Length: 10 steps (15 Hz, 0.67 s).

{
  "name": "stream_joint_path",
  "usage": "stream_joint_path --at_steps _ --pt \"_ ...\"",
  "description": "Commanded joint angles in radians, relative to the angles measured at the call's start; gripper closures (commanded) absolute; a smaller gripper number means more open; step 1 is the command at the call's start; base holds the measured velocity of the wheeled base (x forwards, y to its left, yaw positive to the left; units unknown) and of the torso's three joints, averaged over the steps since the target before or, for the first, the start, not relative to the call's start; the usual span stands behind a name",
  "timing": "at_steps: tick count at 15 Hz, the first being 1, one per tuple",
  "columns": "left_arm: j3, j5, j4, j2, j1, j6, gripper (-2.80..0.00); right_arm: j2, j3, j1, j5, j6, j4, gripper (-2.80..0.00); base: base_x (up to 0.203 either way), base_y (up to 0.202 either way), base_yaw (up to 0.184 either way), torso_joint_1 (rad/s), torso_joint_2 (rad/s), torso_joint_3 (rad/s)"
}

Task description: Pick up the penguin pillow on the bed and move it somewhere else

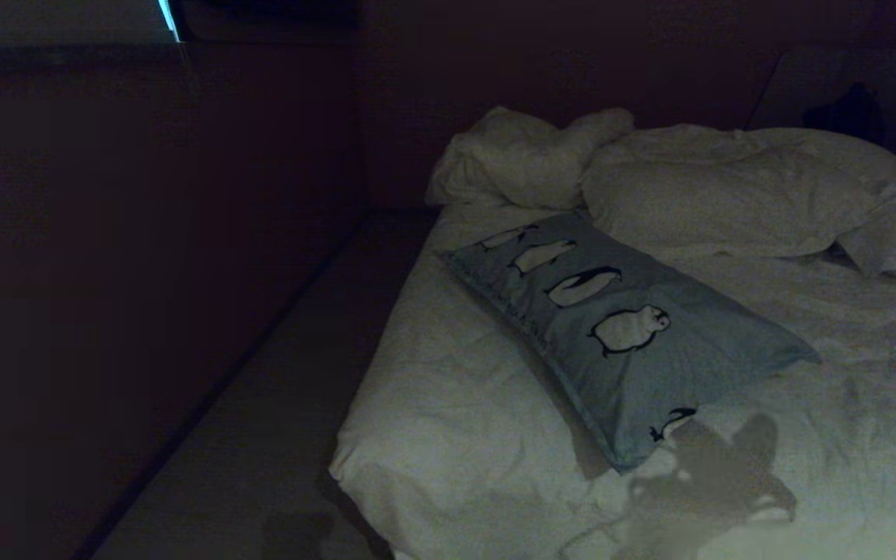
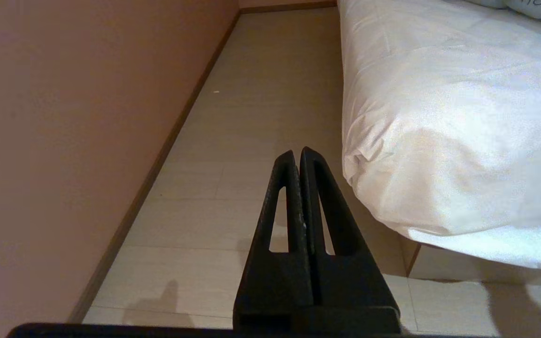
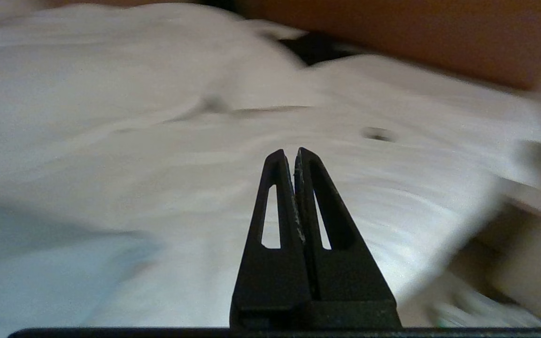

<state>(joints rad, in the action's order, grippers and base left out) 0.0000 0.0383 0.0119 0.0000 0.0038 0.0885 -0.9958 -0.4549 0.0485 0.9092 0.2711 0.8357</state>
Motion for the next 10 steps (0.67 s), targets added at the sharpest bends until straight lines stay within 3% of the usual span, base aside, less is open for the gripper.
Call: stream_joint_path --at_steps 1,6,10 --pt "0.002 0.000 0.000 -0.002 0.000 0.000 0.00 0.120 0.028 -0.044 0.288 0.062 -0.018 0.00 0.000 0.000 0.000 0.000 0.00 0.000" --pt "0.002 0.000 0.000 -0.002 0.000 0.000 0.00 0.314 0.028 -0.077 0.298 0.100 -0.184 0.00 0.000 0.000 0.000 0.000 0.00 0.000" --pt "0.002 0.000 0.000 0.000 0.000 0.000 0.00 0.401 0.051 -0.087 0.297 0.103 -0.199 0.00 0.000 0.000 0.000 0.000 0.00 0.000"
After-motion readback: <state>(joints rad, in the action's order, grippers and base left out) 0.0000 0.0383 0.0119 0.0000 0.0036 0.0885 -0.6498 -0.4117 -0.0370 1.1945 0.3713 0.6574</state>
